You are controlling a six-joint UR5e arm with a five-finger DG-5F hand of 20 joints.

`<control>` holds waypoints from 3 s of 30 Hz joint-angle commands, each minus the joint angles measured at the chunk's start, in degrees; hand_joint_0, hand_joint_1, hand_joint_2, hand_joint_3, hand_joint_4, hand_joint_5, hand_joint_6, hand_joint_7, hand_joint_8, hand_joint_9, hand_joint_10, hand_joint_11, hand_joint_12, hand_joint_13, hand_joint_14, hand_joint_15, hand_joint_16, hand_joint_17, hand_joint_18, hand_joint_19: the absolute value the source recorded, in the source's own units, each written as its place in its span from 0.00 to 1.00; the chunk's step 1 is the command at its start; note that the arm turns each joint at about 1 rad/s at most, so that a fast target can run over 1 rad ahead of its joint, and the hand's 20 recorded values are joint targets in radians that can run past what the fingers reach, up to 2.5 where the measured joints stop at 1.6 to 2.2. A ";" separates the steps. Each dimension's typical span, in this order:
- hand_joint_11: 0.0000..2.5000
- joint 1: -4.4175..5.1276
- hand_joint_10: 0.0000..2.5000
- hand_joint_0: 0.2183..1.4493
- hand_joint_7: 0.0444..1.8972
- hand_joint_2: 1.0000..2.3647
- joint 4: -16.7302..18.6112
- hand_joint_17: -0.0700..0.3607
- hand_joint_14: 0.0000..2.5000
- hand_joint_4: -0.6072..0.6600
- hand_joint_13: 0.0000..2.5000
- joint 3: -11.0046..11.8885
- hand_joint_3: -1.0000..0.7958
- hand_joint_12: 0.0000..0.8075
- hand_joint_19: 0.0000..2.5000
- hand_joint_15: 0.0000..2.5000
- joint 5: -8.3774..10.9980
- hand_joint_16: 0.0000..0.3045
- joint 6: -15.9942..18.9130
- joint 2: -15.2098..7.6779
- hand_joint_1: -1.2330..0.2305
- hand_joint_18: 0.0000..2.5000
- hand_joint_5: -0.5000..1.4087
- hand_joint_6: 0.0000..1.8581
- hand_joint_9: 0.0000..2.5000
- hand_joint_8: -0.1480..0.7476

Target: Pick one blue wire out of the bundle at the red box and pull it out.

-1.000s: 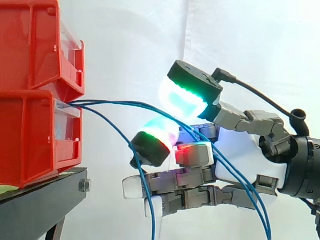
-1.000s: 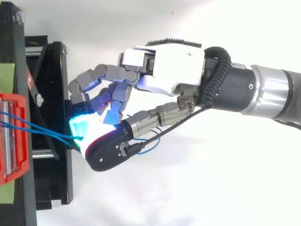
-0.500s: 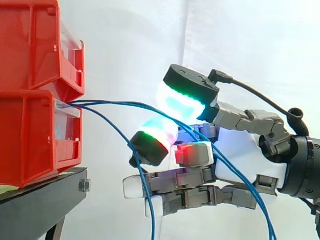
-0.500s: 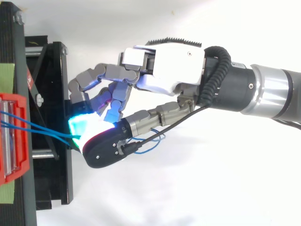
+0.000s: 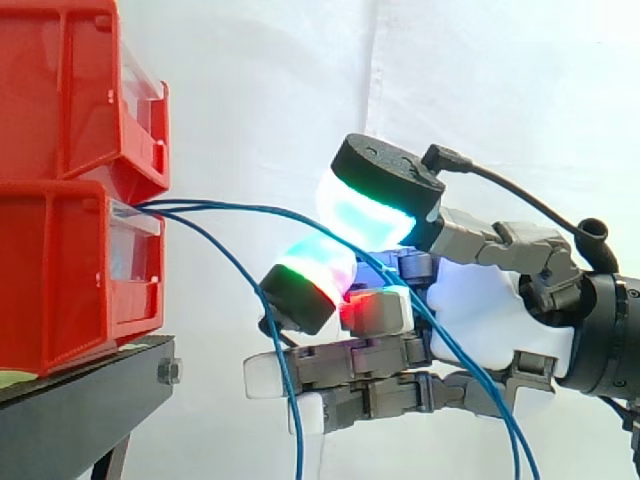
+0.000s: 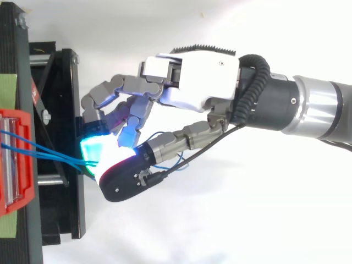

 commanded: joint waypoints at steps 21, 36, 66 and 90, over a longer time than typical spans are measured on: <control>0.39 -0.02 0.01 0.36 0.59 0.01 0.02 0.42 0.01 0.60 0.26 0.01 0.40 0.45 0.20 0.16 -0.10 0.16 0.06 0.02 0.20 0.22 0.18 0.46 0.45 0.47; 0.25 -0.02 0.01 0.32 0.68 0.01 0.02 0.42 0.01 0.63 0.25 0.01 0.35 0.44 0.20 0.13 -0.10 0.16 0.06 0.02 0.24 0.21 0.22 0.37 0.42 0.42; 0.26 -0.02 0.01 0.26 0.66 0.00 0.02 0.42 0.01 0.61 0.27 0.01 0.32 0.47 0.22 0.15 -0.10 0.16 0.15 0.02 0.34 0.23 0.23 0.38 0.48 0.44; 0.30 -0.02 0.01 0.30 0.66 0.01 0.10 0.43 0.01 0.53 0.31 0.01 0.44 0.48 0.22 0.15 -0.10 0.17 0.15 0.02 0.33 0.27 0.24 0.43 0.54 0.47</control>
